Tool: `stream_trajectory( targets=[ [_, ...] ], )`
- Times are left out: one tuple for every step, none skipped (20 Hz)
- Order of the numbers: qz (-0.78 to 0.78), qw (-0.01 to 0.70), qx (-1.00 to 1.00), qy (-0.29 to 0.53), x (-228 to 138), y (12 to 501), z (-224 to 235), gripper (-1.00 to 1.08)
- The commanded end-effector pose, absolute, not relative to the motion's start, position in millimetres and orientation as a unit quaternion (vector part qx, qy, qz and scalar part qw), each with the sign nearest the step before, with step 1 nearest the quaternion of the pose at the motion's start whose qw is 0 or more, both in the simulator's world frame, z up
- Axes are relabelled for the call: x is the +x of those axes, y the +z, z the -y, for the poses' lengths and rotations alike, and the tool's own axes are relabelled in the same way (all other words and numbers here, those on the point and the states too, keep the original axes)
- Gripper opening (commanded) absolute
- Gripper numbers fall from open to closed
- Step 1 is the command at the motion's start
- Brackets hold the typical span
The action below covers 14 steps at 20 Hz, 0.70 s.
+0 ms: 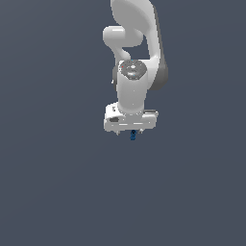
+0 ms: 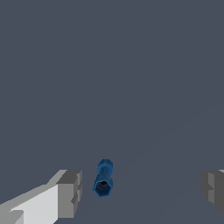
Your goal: Pick up the object and move it to a goal position.
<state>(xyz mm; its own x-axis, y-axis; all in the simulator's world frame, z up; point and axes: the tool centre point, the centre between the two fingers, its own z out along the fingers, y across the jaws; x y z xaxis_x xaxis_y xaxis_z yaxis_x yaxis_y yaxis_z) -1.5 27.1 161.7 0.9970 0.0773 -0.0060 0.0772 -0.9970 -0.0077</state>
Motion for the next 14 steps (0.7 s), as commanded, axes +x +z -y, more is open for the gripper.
stream_trajectory(
  targets=[
    [0.039, 0.004, -0.999, 0.003, -1.4, 161.7, -27.1, 1.0],
    [0.038, 0.004, -0.999, 0.003, -1.3, 161.7, -27.1, 1.0],
    [0.037, 0.005, -0.999, 0.003, -1.0, 161.8, -27.2, 1.0],
    [0.036, 0.006, -0.999, 0.003, -0.5, 162.0, -27.4, 1.0],
    [0.034, 0.008, -0.999, 0.003, 0.3, 162.4, -27.7, 1.0],
    [0.031, 0.011, -0.999, 0.002, 1.3, 162.8, -27.9, 1.0],
    [0.028, 0.013, -1.0, 0.002, 2.3, 163.3, -28.2, 1.0],
    [0.026, 0.015, -1.0, 0.002, 3.0, 163.7, -28.4, 1.0],
    [0.024, 0.017, -1.0, 0.002, 3.6, 164.1, -28.5, 1.0],
    [0.023, 0.017, -1.0, 0.001, 3.9, 164.3, -28.5, 1.0],
    [0.023, 0.017, -1.0, 0.001, 3.9, 164.4, -28.8, 1.0],
    [0.024, 0.017, -1.0, 0.001, 3.7, 164.2, -28.4, 1.0],
    [0.025, 0.016, -1.0, 0.002, 3.3, 163.7, -28.6, 1.0],
    [0.028, 0.016, -0.999, 0.001, 2.6, 162.9, -28.8, 1.0]
  ],
)
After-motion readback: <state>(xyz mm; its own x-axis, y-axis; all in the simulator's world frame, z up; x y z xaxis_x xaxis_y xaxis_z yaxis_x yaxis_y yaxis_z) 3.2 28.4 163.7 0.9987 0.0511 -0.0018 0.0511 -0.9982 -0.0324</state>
